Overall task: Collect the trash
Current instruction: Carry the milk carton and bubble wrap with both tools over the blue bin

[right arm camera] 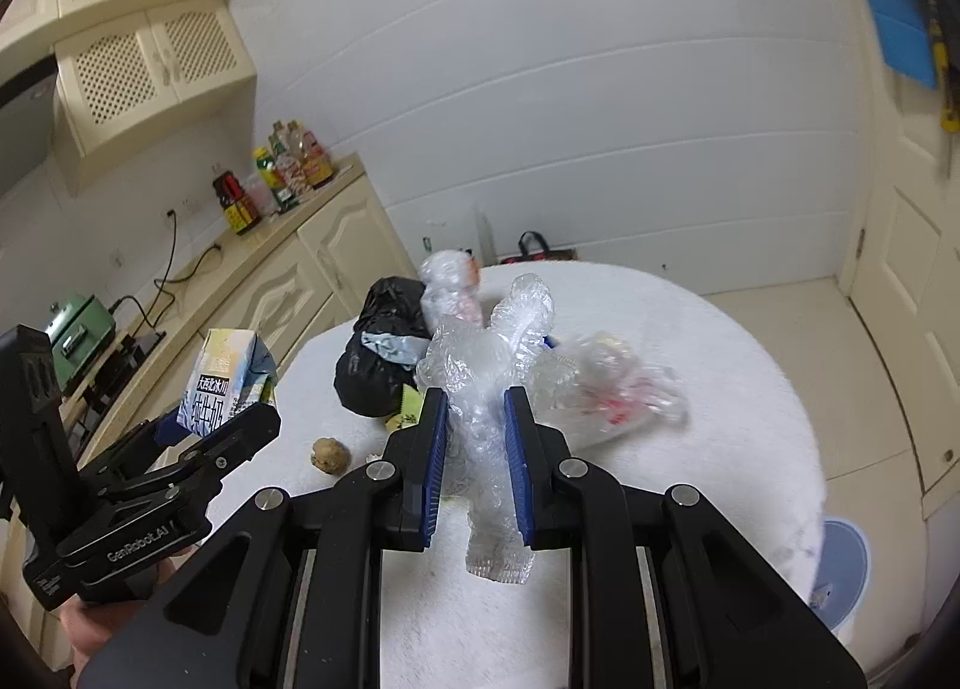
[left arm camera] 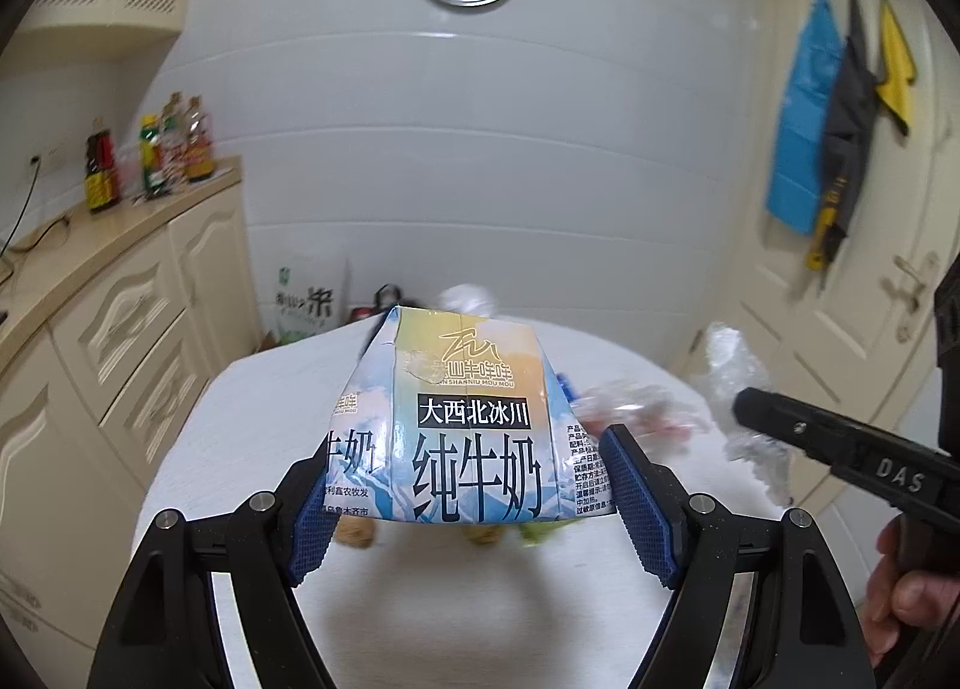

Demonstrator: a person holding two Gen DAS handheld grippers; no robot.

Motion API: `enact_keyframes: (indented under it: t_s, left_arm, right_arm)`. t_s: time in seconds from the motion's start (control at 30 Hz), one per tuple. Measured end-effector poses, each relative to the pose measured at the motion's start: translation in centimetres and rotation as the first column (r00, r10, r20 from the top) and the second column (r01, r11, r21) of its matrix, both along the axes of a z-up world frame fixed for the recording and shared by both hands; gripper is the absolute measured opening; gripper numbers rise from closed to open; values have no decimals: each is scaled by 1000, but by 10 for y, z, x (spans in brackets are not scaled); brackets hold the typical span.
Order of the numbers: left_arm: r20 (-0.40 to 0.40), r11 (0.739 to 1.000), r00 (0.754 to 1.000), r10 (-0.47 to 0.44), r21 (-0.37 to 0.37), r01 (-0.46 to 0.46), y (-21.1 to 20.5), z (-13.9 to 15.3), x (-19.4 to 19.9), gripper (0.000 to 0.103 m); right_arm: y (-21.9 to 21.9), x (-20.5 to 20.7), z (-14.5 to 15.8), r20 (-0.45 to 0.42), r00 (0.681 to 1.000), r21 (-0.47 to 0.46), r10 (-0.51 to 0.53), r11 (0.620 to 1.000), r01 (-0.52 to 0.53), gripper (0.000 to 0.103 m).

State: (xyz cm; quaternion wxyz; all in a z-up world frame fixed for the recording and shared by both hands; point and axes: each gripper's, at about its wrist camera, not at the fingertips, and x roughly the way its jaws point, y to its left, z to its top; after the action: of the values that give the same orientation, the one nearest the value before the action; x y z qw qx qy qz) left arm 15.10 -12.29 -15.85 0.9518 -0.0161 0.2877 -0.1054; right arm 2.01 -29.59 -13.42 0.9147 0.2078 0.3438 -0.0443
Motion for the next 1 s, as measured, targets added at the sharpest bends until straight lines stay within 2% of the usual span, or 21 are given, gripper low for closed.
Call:
enact_keyframes:
  t_s: [0.23, 0.43, 0.7, 1.0]
  left_arm:
    - [55, 995, 993, -102, 3, 102, -35, 18, -21, 76]
    - [87, 976, 972, -217, 9, 217, -76, 27, -28, 76]
    - [85, 909, 906, -415, 7, 416, -157, 18, -12, 76]
    - [-29, 813, 813, -582, -8, 582, -250, -17, 26, 76]
  right_arm:
    - [-25, -35, 17, 44, 997, -7, -59, 998, 59, 19]
    - [-61, -75, 31, 75, 987, -23, -145, 989, 147, 19]
    - [-138, -143, 34, 77, 942, -39, -327, 943, 330, 19]
    - [-226, -210, 3, 8, 862, -17, -507, 862, 507, 19]
